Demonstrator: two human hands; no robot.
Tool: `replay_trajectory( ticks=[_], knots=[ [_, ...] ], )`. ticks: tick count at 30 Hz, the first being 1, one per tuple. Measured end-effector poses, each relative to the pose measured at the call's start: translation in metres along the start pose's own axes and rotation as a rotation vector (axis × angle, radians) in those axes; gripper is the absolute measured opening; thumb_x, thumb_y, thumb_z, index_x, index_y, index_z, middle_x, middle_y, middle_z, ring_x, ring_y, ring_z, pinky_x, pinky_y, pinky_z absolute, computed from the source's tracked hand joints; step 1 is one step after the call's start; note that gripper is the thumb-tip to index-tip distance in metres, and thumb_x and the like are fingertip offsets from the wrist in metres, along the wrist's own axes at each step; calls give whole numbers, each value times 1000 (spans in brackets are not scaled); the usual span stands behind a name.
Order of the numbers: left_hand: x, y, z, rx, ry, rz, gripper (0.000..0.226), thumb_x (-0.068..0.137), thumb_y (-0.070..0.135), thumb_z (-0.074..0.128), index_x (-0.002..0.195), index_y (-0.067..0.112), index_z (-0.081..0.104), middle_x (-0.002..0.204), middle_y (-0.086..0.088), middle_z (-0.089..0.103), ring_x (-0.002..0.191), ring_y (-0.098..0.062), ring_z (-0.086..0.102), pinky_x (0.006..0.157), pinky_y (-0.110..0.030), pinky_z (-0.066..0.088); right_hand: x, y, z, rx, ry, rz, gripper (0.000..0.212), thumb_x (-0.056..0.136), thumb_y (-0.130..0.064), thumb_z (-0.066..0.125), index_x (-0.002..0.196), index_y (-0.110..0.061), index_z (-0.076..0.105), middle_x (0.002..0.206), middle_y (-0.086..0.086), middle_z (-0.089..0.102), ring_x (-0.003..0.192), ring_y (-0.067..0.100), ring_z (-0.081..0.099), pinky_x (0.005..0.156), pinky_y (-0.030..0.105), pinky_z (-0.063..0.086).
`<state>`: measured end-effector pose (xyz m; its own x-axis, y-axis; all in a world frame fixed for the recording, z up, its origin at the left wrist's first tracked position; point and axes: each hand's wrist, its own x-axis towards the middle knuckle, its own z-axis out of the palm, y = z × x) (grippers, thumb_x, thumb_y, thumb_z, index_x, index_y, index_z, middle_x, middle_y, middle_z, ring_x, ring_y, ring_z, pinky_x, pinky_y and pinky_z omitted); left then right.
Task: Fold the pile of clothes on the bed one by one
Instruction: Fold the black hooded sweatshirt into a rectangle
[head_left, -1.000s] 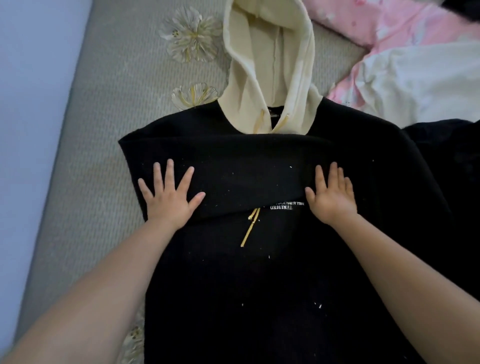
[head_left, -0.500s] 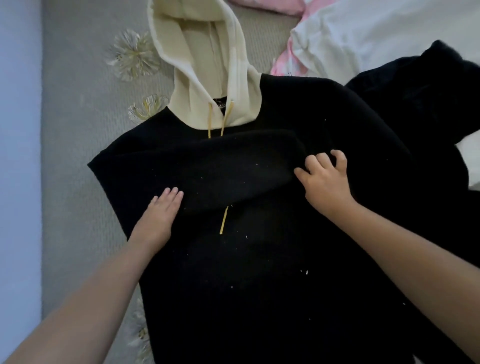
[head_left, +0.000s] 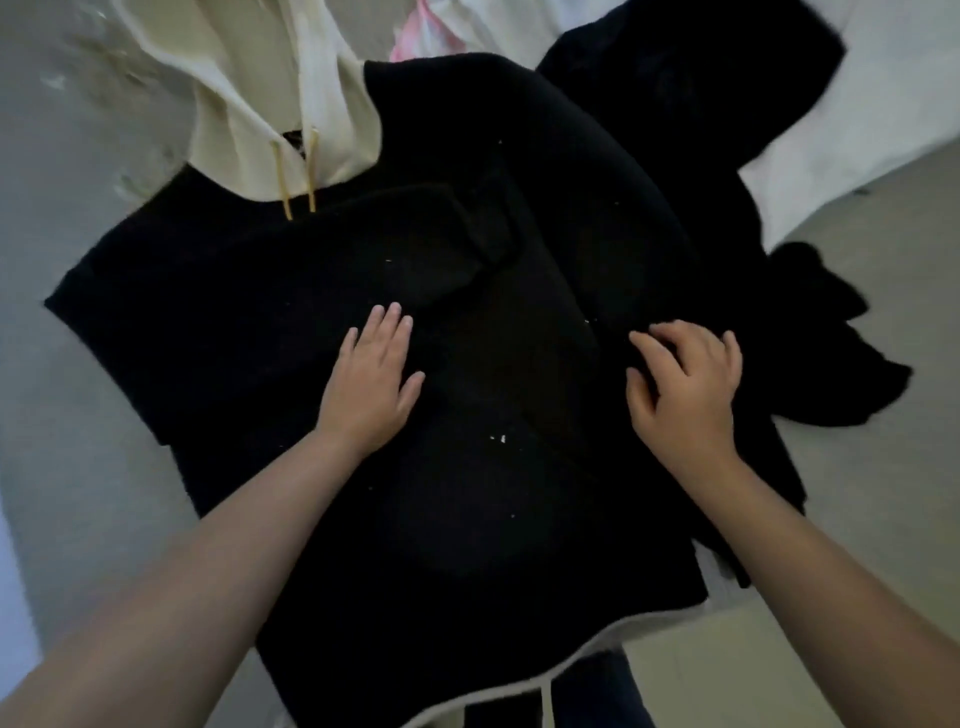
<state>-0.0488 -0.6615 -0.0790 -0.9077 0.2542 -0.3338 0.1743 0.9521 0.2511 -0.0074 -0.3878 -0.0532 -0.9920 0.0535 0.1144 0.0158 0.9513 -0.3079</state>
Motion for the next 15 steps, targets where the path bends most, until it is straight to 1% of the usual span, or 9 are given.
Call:
replay_trajectory(
  ticks=[3,5,6,7,8,10,12,13,15],
  knots=[
    [-2,61,31,-19,-17,153,62,95,31,41,143,6,12,153,-11,8,135,-15,-11,110,-32,-5,-53,53,-14,-70,-89,253,41,72,-5,72,110,5,61,112,30,57,106,47,54,94,67,29],
    [-7,91,55,-4,-59,161,64,95,35,37,144,8,7,154,-11,2,134,-16,-15,111,-32,-8,-79,77,-17,-89,-210,453,54,75,-13,72,123,4,52,123,29,51,114,44,48,99,65,27],
    [-11,102,68,26,-93,135,64,96,38,33,144,8,3,154,-10,-1,137,-17,-15,111,-33,-9,-90,86,-18,-97,-300,564,59,78,-18,70,129,0,46,127,26,49,118,40,46,102,60,23],
    [-15,109,80,66,-122,95,65,96,41,29,145,9,1,154,-9,-3,140,-19,-13,113,-34,-8,-99,93,-17,-106,-380,654,59,81,-23,67,132,-4,43,127,21,51,118,36,46,103,54,21],
    [-18,113,89,102,-134,52,65,96,43,26,145,9,0,155,-9,-4,142,-20,-10,113,-35,-6,-105,101,-17,-98,-417,704,52,84,-25,63,130,-6,46,121,17,57,113,32,50,102,47,24],
    [-18,115,95,136,-139,2,65,95,44,24,145,9,-1,155,-9,-4,142,-21,-7,114,-37,-4,-108,110,-19,-14,-374,727,30,88,-21,57,114,-6,59,99,17,67,93,32,59,90,39,33],
    [-16,114,92,132,-164,19,66,95,43,25,145,9,-1,155,-8,-5,142,-20,-8,114,-36,-4,-100,113,-28,108,-222,724,20,89,-14,55,99,0,67,84,20,68,79,35,62,84,42,39],
    [-16,113,87,126,-180,43,65,96,43,27,145,9,1,155,-8,-4,142,-20,-7,114,-36,-3,-94,112,-35,167,-132,731,19,89,-12,56,96,1,68,81,19,68,77,36,62,83,45,42],
    [-15,107,75,146,-180,94,64,96,40,29,145,9,4,155,-7,-1,142,-19,-5,114,-35,0,-75,105,-52,290,5,751,21,89,-12,56,100,-1,68,86,16,70,84,33,63,89,47,43]
  ],
)
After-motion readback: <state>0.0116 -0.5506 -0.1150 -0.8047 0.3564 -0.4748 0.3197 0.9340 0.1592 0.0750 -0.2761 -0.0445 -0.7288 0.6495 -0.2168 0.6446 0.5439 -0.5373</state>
